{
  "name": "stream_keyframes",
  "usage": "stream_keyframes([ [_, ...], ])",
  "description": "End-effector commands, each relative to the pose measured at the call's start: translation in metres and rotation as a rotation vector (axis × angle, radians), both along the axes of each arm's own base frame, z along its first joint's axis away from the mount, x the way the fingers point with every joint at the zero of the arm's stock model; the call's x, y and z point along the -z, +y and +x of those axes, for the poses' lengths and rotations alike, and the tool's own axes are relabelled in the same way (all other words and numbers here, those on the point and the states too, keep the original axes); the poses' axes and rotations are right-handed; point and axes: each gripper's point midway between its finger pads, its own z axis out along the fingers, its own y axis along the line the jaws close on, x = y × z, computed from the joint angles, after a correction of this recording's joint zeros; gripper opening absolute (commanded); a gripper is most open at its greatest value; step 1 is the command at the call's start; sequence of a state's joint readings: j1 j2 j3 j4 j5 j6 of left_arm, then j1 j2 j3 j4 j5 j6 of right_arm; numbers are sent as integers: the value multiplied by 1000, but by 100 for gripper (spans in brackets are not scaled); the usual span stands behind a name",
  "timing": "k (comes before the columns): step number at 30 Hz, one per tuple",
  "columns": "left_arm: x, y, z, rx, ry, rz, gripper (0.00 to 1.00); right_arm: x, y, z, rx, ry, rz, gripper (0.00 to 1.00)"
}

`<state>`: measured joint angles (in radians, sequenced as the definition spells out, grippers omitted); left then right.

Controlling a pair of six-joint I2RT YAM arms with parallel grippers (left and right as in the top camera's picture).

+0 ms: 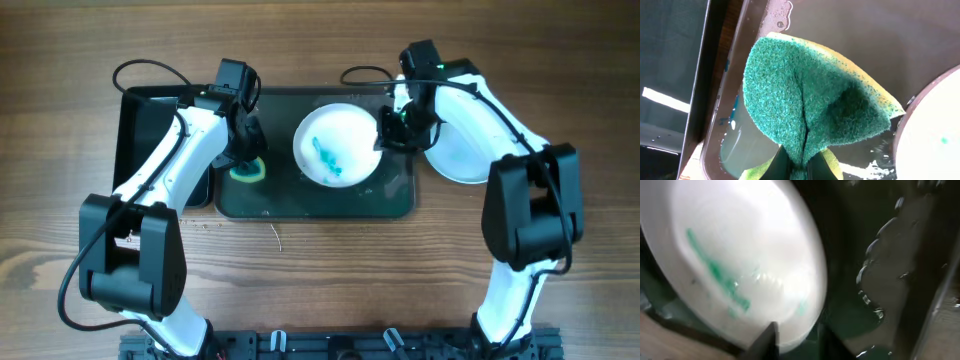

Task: Clean dirty plates on tray and stack at the side
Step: 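Grasp the last white plate with the right gripper, pull it center, then hold the white plate with right gripper, scrub it with left sponge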

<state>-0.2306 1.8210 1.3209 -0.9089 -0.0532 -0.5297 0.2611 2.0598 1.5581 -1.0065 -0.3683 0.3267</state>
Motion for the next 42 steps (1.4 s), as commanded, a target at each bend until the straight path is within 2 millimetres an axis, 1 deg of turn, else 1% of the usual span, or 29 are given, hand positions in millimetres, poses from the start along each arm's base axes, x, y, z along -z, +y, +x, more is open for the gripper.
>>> stream_keyframes([
  [1,-15,-3,8,-3,-46,-23,4,-6,15,-10,-193,-62,27,53],
  [2,-15,-3,8,-3,-46,-23,4,-5,14,-9,-225,-80,9,56],
  [4,-15,-3,8,-3,-46,-23,4,-1,5,0,-232,-124,-73,59],
  [6,-15,-3,8,-3,-49,-24,4,0,0,17,-265,-204,-125,60],
  [8,-16,-3,9,-3,-53,-25,4,-2,4,31,-291,-276,-121,62],
  [11,-16,-3,10,-3,-56,-26,4,-8,11,53,-307,-382,-108,61],
  [13,-16,-3,10,-3,-56,-25,4,-9,14,62,-319,-422,-103,60],
  [15,-16,-4,10,-3,-56,-26,4,-3,15,66,-325,-430,-103,55],
  [19,-16,-3,10,-3,-56,-25,4,17,19,57,-355,-373,-76,51],
  [21,-16,-3,10,-3,-56,-26,4,30,19,52,-357,-334,-68,46],
  [23,-16,-3,10,-3,-56,-26,4,38,21,49,-357,-311,-54,42],
  [26,-16,-3,10,-3,-56,-26,4,47,23,45,-335,-275,-39,32],
  [32,-16,-3,10,-3,-57,-26,4,55,21,40,-215,-204,-40,5],
  [35,-16,-4,11,-3,-58,-26,4,56,23,31,-153,-145,-46,4],
  [37,-16,-4,11,-3,-60,-27,4,57,26,21,-135,-102,-49,4],
  [42,-17,-8,13,7,-72,-34,4,58,47,-2,-173,-47,-54,4],
])
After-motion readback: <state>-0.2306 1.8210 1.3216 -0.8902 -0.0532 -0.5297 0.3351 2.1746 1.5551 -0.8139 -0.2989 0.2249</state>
